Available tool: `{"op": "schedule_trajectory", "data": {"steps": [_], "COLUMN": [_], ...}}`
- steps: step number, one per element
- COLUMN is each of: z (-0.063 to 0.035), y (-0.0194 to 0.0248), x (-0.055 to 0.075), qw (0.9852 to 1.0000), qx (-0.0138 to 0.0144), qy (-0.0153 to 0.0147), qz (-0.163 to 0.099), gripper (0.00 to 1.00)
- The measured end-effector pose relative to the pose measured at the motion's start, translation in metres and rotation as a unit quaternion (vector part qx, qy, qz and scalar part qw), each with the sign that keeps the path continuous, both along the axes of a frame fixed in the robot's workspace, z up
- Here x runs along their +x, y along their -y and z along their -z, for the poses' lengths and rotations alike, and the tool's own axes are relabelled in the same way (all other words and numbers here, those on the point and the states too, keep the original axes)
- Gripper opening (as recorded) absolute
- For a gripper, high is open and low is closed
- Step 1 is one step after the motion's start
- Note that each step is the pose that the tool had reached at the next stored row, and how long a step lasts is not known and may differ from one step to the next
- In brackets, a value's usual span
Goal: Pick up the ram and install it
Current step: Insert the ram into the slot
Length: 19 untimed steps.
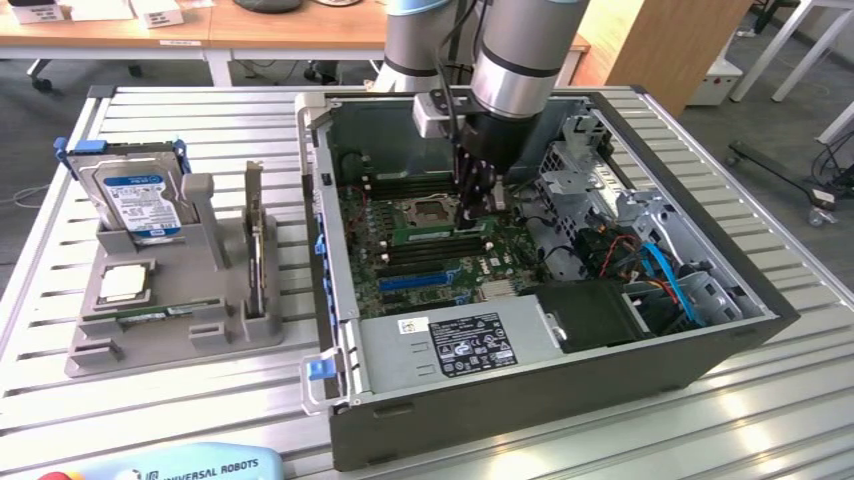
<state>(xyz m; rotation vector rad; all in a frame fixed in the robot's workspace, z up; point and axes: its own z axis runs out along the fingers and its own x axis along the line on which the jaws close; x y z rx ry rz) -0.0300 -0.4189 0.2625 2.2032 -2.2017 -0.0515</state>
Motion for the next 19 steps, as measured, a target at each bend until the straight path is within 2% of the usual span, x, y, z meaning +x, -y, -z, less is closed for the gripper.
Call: {"op": "schedule_trajectory", "data": {"steps": [8, 13, 19], "z": [0.0007, 0.0025, 0.0062], "y": [0.0000, -0.0033, -0.0040], "x": [0.0016, 0.0017, 0.0017], "qw": [1.0000, 1.0000, 1.0000], "qx": [-0.0001, 0.0000, 0.0000], "qy": [0.0000, 0.0000, 0.0000], "qz": [0.001, 0.002, 0.004], "gripper": [0.11, 0.11, 0.11]}}
